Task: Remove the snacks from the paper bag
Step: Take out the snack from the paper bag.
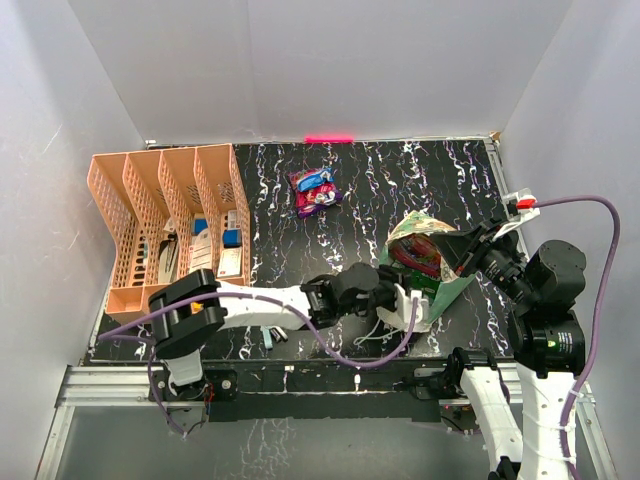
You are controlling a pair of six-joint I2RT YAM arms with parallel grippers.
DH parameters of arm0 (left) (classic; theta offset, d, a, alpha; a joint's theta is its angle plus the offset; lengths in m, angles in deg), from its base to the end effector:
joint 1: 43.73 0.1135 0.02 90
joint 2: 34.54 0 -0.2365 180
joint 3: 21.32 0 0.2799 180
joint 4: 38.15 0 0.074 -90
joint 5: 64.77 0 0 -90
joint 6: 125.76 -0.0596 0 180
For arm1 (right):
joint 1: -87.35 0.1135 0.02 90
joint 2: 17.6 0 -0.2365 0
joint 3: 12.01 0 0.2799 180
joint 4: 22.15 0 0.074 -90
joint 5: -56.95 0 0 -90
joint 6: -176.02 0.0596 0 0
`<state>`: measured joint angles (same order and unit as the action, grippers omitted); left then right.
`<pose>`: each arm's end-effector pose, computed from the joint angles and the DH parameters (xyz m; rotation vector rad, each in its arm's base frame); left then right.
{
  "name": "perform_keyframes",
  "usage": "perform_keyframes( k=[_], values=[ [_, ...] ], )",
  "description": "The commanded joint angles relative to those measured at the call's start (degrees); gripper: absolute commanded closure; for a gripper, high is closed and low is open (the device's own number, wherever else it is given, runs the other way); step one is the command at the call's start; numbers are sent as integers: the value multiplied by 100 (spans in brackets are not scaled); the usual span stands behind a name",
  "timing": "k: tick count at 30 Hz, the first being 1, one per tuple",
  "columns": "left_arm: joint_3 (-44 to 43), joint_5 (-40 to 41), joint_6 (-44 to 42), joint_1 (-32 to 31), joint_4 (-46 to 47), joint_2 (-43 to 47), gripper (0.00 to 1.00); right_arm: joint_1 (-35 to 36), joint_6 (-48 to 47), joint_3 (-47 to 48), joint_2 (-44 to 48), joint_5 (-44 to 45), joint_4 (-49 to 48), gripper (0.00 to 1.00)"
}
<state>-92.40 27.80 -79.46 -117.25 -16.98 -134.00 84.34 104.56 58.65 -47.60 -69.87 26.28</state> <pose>0.1267 -0.4189 0.1970 1.4408 0.9187 -0.3505 0.1498 0.0279 0.3977 -0.1641 1.7278 0.7462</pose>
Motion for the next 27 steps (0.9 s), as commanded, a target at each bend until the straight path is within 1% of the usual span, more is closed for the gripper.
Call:
perform_keyframes(
  k=[1, 4, 9, 20, 23, 27],
  values=[
    [-417, -621, -564, 278, -127, -385, 67, 28, 84, 185, 31, -43, -386, 93],
    [-638, -609, -905, 309, -110, -686, 67, 28, 140, 176, 38, -94, -452, 93],
    [-811, -353, -1268, 419, 321, -1147, 69, 33, 177, 197, 41, -119, -456, 93],
    [-1161, -131, -1397, 760, 287, -1553, 77, 28, 249, 155, 38, -173, -531, 93],
    [-1342, -155, -1390, 807, 104, -1690, 77, 28, 265, 156, 35, -165, -540, 93],
    [-1503, -207, -1379, 853, -34, -1845, 75, 28, 263, 174, 10, -150, -537, 93]
  ],
)
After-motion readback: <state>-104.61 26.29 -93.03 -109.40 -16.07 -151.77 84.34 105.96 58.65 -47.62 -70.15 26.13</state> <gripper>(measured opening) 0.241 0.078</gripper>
